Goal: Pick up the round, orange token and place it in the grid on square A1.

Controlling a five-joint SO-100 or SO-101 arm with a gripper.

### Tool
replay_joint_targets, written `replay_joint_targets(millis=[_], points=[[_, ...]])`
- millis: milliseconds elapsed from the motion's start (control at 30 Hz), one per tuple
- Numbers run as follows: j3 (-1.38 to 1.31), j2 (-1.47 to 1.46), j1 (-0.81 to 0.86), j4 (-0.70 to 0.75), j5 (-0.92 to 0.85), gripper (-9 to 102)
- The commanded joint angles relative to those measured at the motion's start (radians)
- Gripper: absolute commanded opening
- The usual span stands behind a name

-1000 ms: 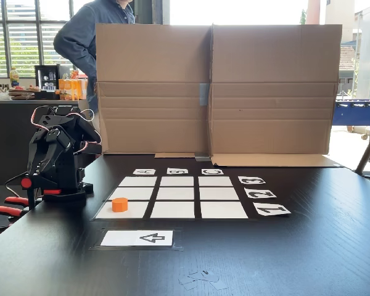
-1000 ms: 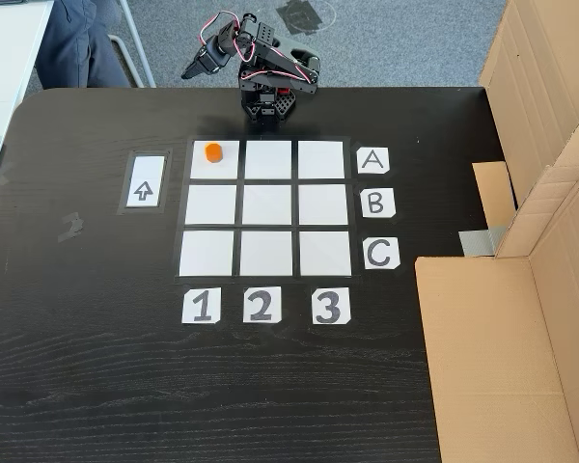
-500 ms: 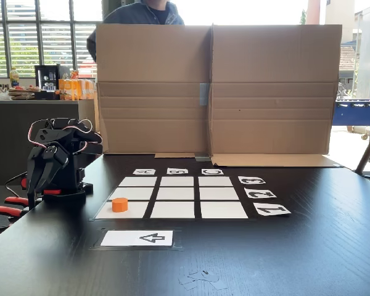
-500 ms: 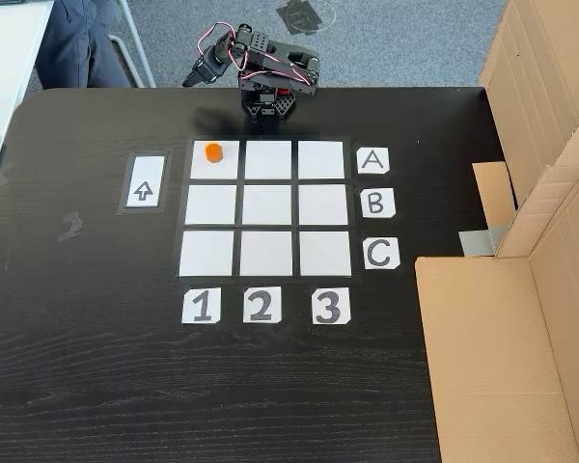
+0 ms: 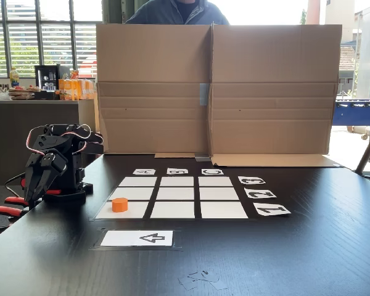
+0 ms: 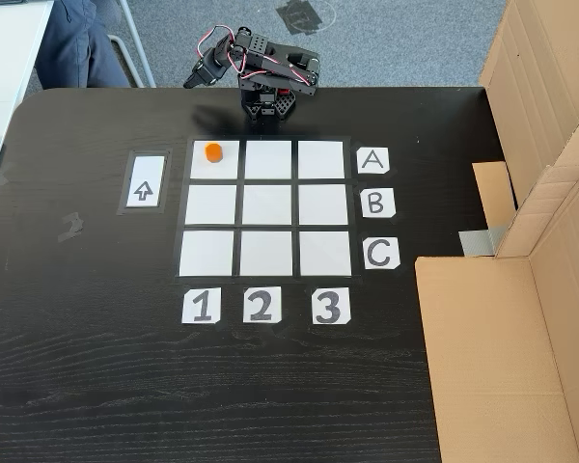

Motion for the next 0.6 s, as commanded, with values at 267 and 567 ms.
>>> replay_joint_targets(millis=[267,567], points=[[0.002,0.006,0.011,-0.005,-0.023,5],[0.002,0.006,0.014,-0.003,-0.026,5]])
